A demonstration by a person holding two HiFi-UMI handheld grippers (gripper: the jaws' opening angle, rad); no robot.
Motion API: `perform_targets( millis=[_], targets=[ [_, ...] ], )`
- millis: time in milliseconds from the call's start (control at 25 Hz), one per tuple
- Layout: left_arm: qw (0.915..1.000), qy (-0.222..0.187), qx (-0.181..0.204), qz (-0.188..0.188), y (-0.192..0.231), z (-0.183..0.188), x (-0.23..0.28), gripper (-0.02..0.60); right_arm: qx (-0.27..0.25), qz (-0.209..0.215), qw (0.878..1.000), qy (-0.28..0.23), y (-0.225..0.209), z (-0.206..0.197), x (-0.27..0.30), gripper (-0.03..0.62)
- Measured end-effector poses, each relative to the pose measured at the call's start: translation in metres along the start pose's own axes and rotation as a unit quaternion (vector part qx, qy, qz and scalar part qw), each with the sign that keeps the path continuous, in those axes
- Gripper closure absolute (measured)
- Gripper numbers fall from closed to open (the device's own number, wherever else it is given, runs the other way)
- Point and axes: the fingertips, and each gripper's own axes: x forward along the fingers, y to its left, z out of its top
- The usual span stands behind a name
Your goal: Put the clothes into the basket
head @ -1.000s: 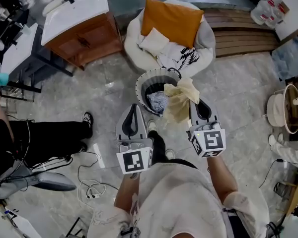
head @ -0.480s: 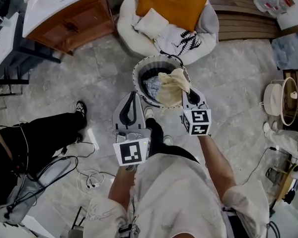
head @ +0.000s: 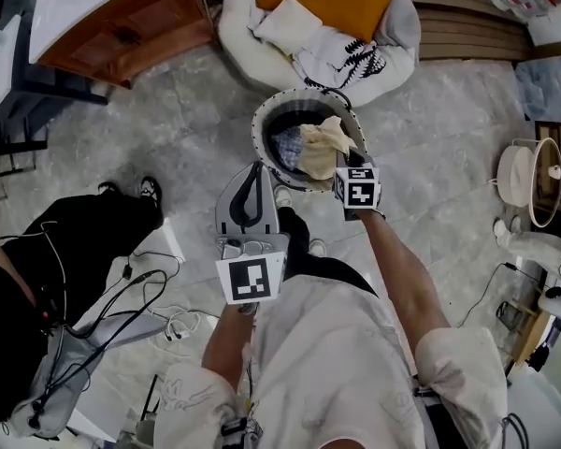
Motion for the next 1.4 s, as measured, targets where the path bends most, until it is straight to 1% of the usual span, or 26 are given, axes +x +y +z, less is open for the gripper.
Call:
perform_targets(
  millis=[120,240,320,400,440,520,560,720,840,1040,1120,1240,1400],
  targets=[
    [0.9999,0.009,-0.003,-0.009,0.001,-0.005,0.005,0.575,0.030,-0.005,0.998,0.056,-0.006,-0.029,0.026,0.595],
    [0.9997,0.015,-0.010,-0.016,0.001,-0.005,0.013,0.575,0.060,-0.012,0.992,0.106,-0.012,-0.049,0.039,0.595],
    [0.9996,0.018,-0.010,-0.020,0.002,-0.004,0.016,0.575,0.076,-0.018,0.990,0.114,-0.014,-0.050,0.039,0.595],
    [0.9995,0.020,-0.010,-0.023,0.003,-0.004,0.018,0.575,0.080,-0.024,0.990,0.117,-0.015,-0.050,0.037,0.595],
    [0.9995,0.020,-0.010,-0.024,0.004,-0.004,0.018,0.575,0.079,-0.021,0.989,0.122,-0.013,-0.053,0.037,0.569],
    [0.9994,0.023,-0.006,-0.025,0.006,-0.005,0.018,0.575,0.077,-0.010,0.987,0.137,-0.009,-0.061,0.038,0.431],
    [0.9994,0.023,-0.004,-0.026,0.007,-0.006,0.019,0.577,0.078,-0.009,0.987,0.143,-0.008,-0.066,0.038,0.419],
    [0.9993,0.022,-0.005,-0.031,0.009,-0.008,0.023,0.575,0.083,-0.013,0.985,0.150,-0.009,-0.078,0.031,0.416],
    [0.9992,0.017,-0.003,-0.036,0.004,-0.002,0.026,0.575,0.097,-0.014,0.986,0.132,-0.012,-0.080,0.019,0.418],
    [0.9988,0.015,0.005,-0.046,-0.001,0.006,0.026,0.575,0.124,0.012,0.989,0.073,-0.004,-0.072,-0.010,0.425],
    [0.9988,0.013,0.005,-0.048,-0.005,0.010,0.026,0.575,0.133,0.019,0.990,0.038,-0.003,-0.056,-0.031,0.430],
    [0.9985,0.005,0.010,-0.054,-0.009,0.020,0.030,0.575,0.133,0.031,0.990,-0.021,0.003,-0.022,-0.063,0.430],
    [0.9977,-0.006,0.023,-0.063,-0.019,0.032,0.031,0.575,0.126,0.043,0.987,-0.090,0.008,0.019,-0.108,0.428]
  ],
)
